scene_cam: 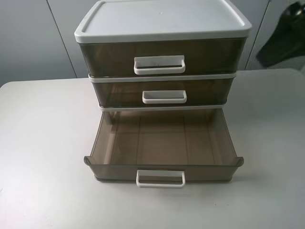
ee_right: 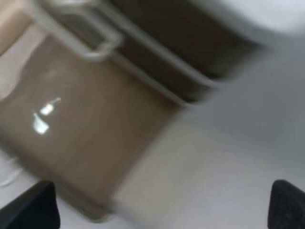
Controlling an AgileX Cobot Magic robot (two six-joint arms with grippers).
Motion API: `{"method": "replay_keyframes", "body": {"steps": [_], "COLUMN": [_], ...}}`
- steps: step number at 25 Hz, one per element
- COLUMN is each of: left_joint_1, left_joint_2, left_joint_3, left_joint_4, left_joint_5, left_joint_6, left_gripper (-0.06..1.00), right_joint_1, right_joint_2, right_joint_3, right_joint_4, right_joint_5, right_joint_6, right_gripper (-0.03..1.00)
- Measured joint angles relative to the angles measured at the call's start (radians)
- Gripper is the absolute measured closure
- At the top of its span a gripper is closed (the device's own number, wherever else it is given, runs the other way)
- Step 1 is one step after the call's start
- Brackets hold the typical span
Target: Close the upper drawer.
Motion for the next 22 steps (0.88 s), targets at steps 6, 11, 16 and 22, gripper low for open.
{"method": "replay_keyframes", "body": {"steps": [6,11,16,22], "left_joint_1": [0.0,0.0,0.0,0.0], "left_joint_2": [0.0,0.0,0.0,0.0], "left_joint_3": [0.0,0.0,0.0,0.0], "left_joint_4": [0.0,0.0,0.0,0.0], "left_joint_5": [0.0,0.0,0.0,0.0], "left_joint_6": [0.0,0.0,0.0,0.0], "left_gripper": [0.2,0.2,0.2,0.2], "right_joint_1": [-0.17,-0.175,-0.175,-0.184], "right_joint_2": [-0.182,-0.307,-0.413,-0.576], "right_joint_3": [0.002,0.113,0.254,0.439], "right_joint_4": [-0.204,-0.304,-0.197,-0.068], "right_joint_5": [0.018,0.019,0.027,-0.039], "right_joint_6": [0.133,0.229,0.251,0.253], "right_gripper": [0.31,0.31,0.31,0.31]}}
